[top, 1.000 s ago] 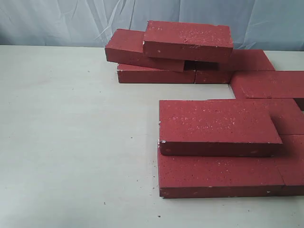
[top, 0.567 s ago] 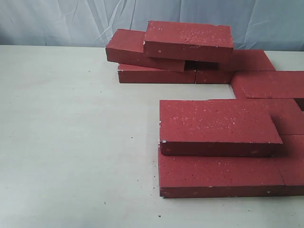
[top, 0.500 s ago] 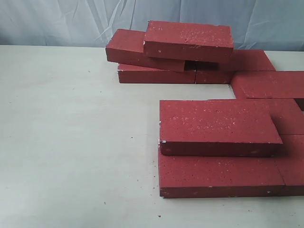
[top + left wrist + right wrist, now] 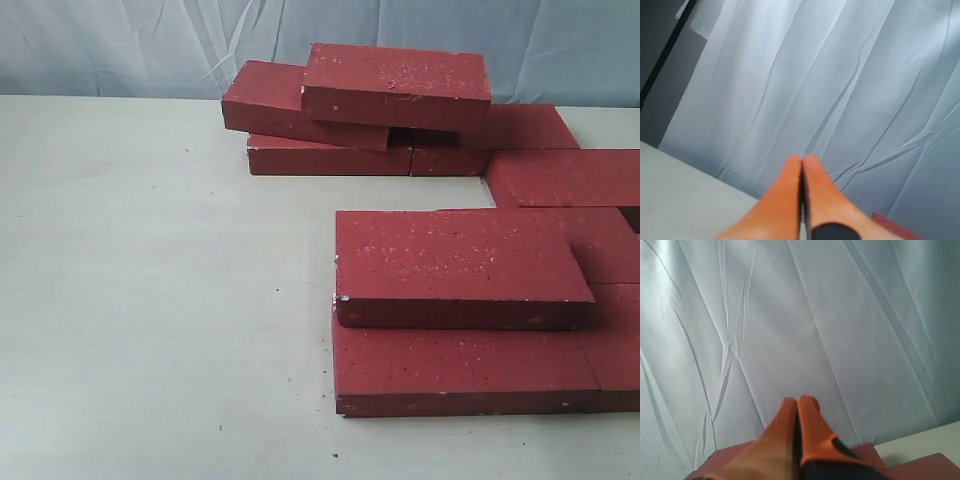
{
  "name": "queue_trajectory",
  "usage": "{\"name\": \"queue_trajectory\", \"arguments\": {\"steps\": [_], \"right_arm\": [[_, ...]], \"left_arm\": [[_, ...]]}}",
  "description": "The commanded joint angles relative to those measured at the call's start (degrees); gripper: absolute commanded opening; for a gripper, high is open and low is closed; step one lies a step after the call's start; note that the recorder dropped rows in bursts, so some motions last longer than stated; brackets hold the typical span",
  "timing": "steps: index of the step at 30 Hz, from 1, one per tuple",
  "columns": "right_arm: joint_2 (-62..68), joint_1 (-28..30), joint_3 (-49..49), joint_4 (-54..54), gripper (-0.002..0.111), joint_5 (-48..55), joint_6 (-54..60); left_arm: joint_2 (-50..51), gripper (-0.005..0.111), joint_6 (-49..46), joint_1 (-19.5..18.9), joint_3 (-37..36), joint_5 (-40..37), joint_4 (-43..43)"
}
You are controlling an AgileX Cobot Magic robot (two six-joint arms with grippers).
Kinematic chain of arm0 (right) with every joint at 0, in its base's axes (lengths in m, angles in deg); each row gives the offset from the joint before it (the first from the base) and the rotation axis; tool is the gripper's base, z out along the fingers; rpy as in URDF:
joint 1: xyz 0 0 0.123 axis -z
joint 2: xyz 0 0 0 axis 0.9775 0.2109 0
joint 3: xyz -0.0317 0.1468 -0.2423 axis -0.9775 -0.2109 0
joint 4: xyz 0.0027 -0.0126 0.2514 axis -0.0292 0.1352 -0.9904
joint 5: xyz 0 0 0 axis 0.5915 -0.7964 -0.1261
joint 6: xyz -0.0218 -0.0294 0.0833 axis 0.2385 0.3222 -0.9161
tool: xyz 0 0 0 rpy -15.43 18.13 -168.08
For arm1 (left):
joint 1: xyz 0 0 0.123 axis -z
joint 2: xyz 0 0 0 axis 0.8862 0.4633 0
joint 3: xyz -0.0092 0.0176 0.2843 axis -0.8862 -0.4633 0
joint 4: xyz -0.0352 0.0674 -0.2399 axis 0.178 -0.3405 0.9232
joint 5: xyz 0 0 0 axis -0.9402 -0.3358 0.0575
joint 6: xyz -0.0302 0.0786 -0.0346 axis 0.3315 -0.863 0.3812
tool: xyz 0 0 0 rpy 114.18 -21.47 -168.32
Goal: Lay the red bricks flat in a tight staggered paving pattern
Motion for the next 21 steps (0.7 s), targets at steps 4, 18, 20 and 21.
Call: {"name": "queue_trajectory", "arguments": {"steps": [4,18,20,21], "right_arm": [[11.31,-0.28,10.23,-0.12,-0.001,2.61,-0.66],[32.73,-0.28,28.55,12.52,-0.001,12.61,0.69],[35.12,-0.28,30.51,14.16,-0.001,16.57,0.82],[36.07,-0.38,30.75,14.32,-0.001,17.19,0.82]], "left_arm": [[8.67,0.0,0.01,-0.03,8.74,-4.92,-2.39],[37.12,0.0,-0.75,0.23,24.8,-12.59,-13.74],[40.79,0.0,-4.07,1.26,26.84,-13.77,-13.85],[42.12,0.0,-5.51,1.78,27.64,-14.14,-13.85]]}}
